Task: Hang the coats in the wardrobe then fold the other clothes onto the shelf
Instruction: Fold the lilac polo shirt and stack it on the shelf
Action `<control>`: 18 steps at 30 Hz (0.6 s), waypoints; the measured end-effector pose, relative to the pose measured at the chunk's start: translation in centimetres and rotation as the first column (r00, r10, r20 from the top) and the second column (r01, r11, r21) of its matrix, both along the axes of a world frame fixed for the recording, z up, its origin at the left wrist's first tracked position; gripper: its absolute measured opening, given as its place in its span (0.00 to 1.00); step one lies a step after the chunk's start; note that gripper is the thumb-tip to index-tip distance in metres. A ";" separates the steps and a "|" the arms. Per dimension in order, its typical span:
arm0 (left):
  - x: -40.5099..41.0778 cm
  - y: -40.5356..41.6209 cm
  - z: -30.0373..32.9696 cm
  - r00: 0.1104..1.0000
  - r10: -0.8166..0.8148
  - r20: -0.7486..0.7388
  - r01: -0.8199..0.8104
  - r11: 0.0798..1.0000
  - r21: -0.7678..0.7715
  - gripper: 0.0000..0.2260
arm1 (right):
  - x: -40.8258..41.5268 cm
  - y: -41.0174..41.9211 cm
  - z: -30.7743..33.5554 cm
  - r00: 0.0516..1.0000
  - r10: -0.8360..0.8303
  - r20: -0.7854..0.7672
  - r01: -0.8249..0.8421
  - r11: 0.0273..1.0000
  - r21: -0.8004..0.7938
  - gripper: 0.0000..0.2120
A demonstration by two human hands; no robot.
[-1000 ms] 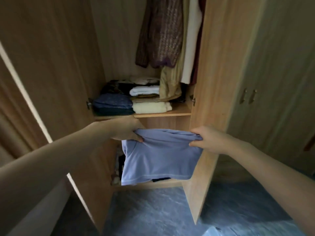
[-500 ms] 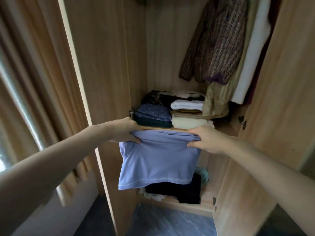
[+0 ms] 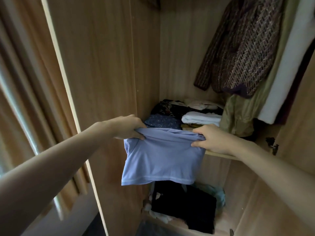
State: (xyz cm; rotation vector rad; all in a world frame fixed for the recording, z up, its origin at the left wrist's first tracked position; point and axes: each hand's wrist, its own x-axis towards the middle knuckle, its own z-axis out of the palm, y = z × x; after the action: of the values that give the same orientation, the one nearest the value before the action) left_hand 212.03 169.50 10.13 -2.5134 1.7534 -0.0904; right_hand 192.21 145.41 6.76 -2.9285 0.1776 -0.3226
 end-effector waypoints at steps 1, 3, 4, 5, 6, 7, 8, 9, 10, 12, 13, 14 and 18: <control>0.5 -0.6 -0.1 1.000 0.013 0.005 -0.013 1.000 0.012 0.08 | 0.5 -0.5 -0.1 1.000 0.001 0.000 -0.001 1.000 0.004 0.18; 1.5 -1.6 -0.5 0.999 0.036 0.006 -0.036 0.999 0.033 0.10 | 1.7 -1.6 -0.5 1.000 0.015 -0.002 -0.015 1.000 0.005 0.18; 2.0 -2.0 -0.7 0.999 0.040 0.000 -0.040 0.998 0.039 0.10 | 2.3 -2.1 -0.7 1.000 0.022 -0.003 -0.022 1.000 0.009 0.17; 2.6 -2.4 -0.9 0.999 0.039 -0.007 -0.039 0.998 0.043 0.10 | 2.9 -2.5 -1.0 0.999 0.032 0.000 -0.032 0.999 0.016 0.16; 3.3 -2.8 -1.1 0.999 0.040 -0.014 -0.039 0.998 0.044 0.10 | 3.6 -2.9 -1.3 0.999 0.039 0.003 -0.039 0.999 0.030 0.16; 4.2 -3.2 -1.2 0.999 0.043 -0.020 -0.042 0.998 0.040 0.10 | 4.3 -3.3 -1.5 0.999 0.050 0.010 -0.050 0.998 0.041 0.17; 5.1 -3.6 -1.2 0.998 0.048 -0.026 -0.047 0.998 0.035 0.10 | 5.1 -3.8 -1.8 0.998 0.058 0.019 -0.059 0.997 0.053 0.17; 6.2 -4.1 -1.2 0.998 0.055 -0.028 -0.054 0.998 0.034 0.10 | 6.1 -4.3 -2.0 0.997 0.067 0.022 -0.069 0.996 0.061 0.17; 7.3 -4.5 -1.3 0.998 0.058 -0.024 -0.057 0.998 0.035 0.10 | 7.1 -4.8 -2.1 0.998 0.067 0.009 -0.067 0.995 0.068 0.18; 9.6 -5.7 -1.5 0.999 0.049 -0.015 -0.048 0.998 0.035 0.09 | 9.5 -6.2 -2.4 0.997 0.069 -0.019 -0.067 0.994 0.086 0.15; 10.7 -6.4 -1.6 0.999 0.040 -0.006 -0.040 0.999 0.032 0.09 | 10.7 -7.0 -2.6 0.997 0.078 -0.020 -0.076 0.992 0.096 0.14; 11.8 -7.3 -1.8 0.999 0.034 0.004 -0.035 0.999 0.030 0.09 | 11.9 -7.8 -2.8 0.997 0.075 -0.023 -0.072 0.992 0.106 0.16; 16.2 -11.1 -2.3 1.000 0.016 -0.001 -0.016 1.000 0.015 0.05 | 16.5 -10.7 -3.0 1.000 0.015 -0.026 -0.013 0.994 0.107 0.16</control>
State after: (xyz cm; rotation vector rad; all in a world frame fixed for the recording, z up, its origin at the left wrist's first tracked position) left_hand 228.19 158.44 7.85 -2.5166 1.7276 -0.0742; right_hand 208.74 134.67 3.76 -2.8283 0.1724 -0.2637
